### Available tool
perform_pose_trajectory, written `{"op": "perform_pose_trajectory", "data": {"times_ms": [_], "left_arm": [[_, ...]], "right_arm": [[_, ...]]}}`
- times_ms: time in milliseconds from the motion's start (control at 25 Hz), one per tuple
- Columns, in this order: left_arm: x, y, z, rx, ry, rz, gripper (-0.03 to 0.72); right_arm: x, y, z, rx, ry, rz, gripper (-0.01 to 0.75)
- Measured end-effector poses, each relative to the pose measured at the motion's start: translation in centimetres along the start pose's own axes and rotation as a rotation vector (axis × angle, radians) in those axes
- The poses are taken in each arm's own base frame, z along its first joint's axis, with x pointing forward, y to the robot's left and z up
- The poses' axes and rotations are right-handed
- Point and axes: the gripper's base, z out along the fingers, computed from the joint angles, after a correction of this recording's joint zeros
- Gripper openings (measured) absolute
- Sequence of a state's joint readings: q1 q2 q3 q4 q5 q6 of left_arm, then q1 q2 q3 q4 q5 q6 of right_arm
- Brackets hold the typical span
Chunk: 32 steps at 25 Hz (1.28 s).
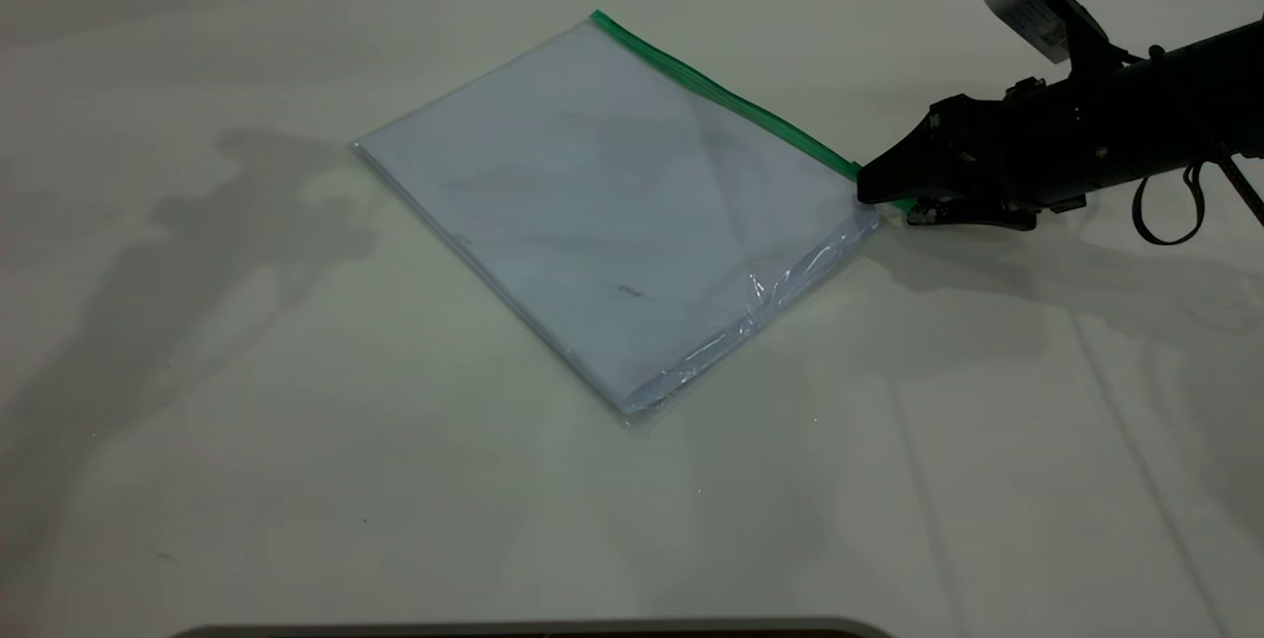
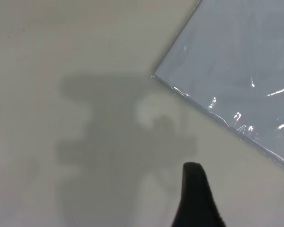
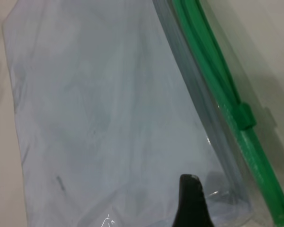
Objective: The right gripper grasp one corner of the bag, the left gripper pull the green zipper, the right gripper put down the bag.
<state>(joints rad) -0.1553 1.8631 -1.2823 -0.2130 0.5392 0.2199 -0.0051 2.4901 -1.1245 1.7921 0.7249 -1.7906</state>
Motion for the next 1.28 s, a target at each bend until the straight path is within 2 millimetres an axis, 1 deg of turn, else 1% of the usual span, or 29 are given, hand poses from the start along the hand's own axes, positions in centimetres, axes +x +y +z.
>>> {"op": "perform_pose_trajectory", "data": {"times_ms": [160, 560, 840, 960, 1040, 1120, 1160, 1200, 1280], "left_arm": [[0.0, 0.0, 0.0, 0.000, 0.000, 0.000, 0.567], [0.0, 0.0, 0.0, 0.000, 0.000, 0.002, 0.567], [0.0, 0.0, 0.0, 0.000, 0.000, 0.002, 0.567], [0.0, 0.0, 0.0, -0.001, 0.000, 0.003, 0.567], [0.0, 0.0, 0.0, -0.001, 0.000, 0.003, 0.567], [0.0, 0.0, 0.0, -0.001, 0.000, 0.003, 0.567], [0.0, 0.0, 0.0, -0.001, -0.001, 0.003, 0.567], [0.0, 0.0, 0.0, -0.001, -0.002, 0.003, 0.567], [0.0, 0.0, 0.0, -0.002, -0.005, 0.003, 0.567]], "right_arm": [[0.2, -0.1, 0.2, -0.013, 0.004, 0.003, 0.578], [1.6, -0.3, 1.4, -0.099, 0.021, 0.039, 0.578], [1.1, 0.7, 2.8, -0.128, 0.027, -0.008, 0.578], [0.8, 1.0, 3.1, -0.123, 0.026, -0.022, 0.559], [0.8, 0.9, 3.1, -0.118, 0.026, -0.021, 0.501], [0.8, 0.8, 3.2, -0.115, 0.029, -0.012, 0.414], [0.9, 0.8, 3.2, -0.115, 0.030, -0.008, 0.345], [0.9, 0.8, 3.2, -0.117, 0.030, -0.006, 0.253], [0.8, 1.0, 3.2, -0.133, 0.027, -0.003, 0.099]]}}
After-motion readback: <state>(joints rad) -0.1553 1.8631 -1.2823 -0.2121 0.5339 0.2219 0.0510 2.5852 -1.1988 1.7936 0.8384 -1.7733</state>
